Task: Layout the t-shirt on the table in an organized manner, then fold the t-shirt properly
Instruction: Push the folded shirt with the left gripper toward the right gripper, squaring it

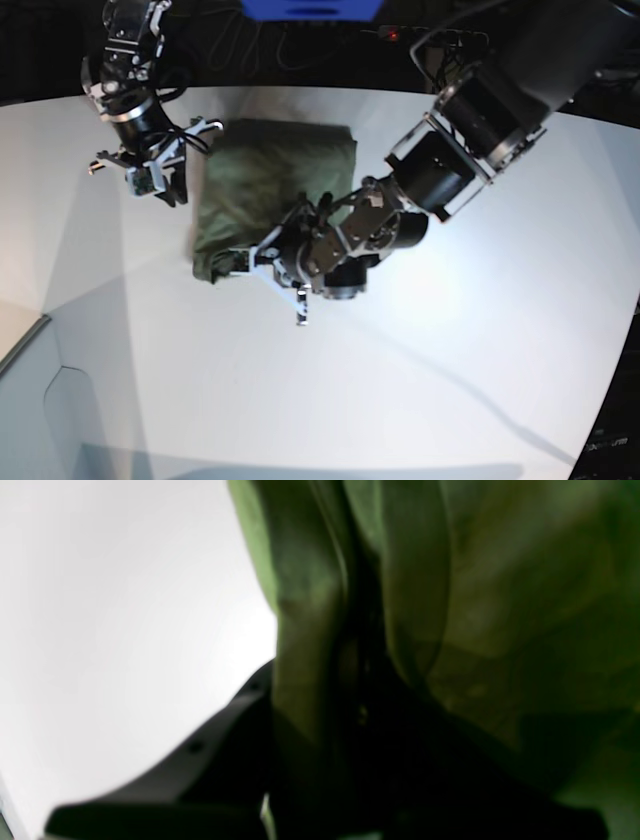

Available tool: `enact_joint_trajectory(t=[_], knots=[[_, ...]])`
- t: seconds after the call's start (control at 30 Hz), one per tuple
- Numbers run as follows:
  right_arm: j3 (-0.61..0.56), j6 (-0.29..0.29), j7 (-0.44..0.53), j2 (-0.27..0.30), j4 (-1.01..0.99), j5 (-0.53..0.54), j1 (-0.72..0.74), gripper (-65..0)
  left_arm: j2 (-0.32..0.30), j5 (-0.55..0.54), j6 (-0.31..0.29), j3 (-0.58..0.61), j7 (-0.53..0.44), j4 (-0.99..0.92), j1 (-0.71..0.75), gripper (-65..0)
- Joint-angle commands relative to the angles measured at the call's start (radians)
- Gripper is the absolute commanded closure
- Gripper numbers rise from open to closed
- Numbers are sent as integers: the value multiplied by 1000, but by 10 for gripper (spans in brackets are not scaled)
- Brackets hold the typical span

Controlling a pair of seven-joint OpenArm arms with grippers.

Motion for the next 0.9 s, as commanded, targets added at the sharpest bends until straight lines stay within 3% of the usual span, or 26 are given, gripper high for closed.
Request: enact_joint_trajectory(t=[0.0,0.33,0.47,0.87], knots=[[10,-1,29,1,16,18,5,-69,16,-7,-21,13,0,3,-4,-4],[21,-1,29,1,15,18,4,-69,16,-7,-21,51,15,4,-17,-6],[17,-1,29,1,15,18,5,-69,13,-7,-21,49,75,15,-17,-6],[19,-1,29,1,12,18,2,-69,13,-7,-21,49,81,15,-15,-6]])
